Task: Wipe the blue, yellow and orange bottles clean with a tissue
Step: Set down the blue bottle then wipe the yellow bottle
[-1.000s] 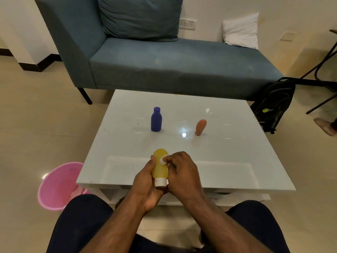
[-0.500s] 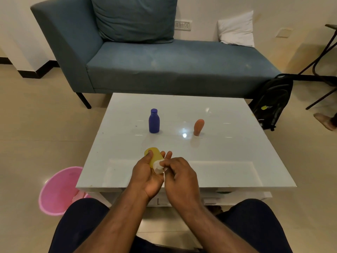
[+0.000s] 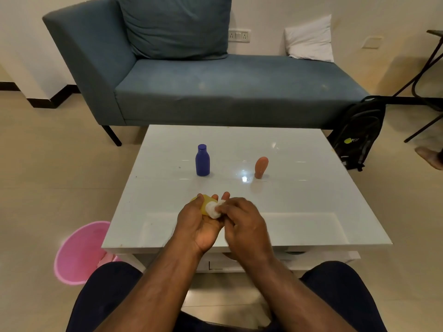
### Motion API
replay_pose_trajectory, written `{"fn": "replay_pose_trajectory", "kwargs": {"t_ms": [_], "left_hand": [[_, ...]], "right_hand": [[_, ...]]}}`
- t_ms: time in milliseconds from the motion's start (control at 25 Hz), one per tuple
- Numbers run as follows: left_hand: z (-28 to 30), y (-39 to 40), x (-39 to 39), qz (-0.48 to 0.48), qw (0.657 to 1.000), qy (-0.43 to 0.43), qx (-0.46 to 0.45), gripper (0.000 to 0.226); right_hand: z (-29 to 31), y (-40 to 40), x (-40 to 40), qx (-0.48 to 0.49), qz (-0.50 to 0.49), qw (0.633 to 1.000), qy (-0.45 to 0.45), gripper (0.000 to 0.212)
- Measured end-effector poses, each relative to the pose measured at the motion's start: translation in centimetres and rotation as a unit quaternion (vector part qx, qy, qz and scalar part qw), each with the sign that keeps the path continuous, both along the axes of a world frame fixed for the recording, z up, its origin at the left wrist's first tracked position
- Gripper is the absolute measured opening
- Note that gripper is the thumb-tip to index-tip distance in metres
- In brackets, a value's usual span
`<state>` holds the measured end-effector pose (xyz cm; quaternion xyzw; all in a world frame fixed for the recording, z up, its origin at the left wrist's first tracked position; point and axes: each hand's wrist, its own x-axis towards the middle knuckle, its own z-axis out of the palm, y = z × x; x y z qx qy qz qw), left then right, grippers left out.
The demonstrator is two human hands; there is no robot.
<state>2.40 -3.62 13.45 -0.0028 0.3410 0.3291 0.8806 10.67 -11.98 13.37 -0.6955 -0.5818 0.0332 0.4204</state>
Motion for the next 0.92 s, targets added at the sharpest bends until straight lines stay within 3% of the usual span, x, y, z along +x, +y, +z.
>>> {"fn": "replay_pose_trajectory", "kwargs": {"t_ms": [120,280,400,520,680,840,920], "left_hand": [[-0.5,-0.2,0.2,0.015,1.0,0.01,0.004,0.052],[-0.5,-0.7,-0.1,-0.009,1.0,0.015,0.005,0.047],[-0.5,-0.8,-0.3,-0.041,0.996,0.057,0.055,0.039],[-0.4,-1.3,0.1,-0.076,0.985,0.108,0.107,0.031],[0.5,-0.6,-0.2,-0.108,0.982,0.128,0.087,0.057],[0.5,-1.3,0.3,-0.125,0.972,0.155,0.125,0.053],[0.6,-1.3,0.5,-0.129,0.969,0.157,0.137,0.054]], "right_hand": [[0.3,0.6,0.3,-0.01,-0.036,0.999,0.038,0.022],[0.9,-0.3,-0.4,-0.04,0.023,0.998,0.042,0.027],[1.3,-0.1,0.9,-0.107,0.064,0.992,0.022,0.027],[1.7,1.1,1.6,-0.138,0.025,0.99,0.013,0.026],[1.6,0.0,-0.1,-0.106,0.076,0.991,-0.044,0.025],[2.3,2.7,2.8,-0.104,-0.023,0.994,0.007,0.022],[2.5,3.1,2.6,-0.102,-0.022,0.994,-0.017,0.023]]}}
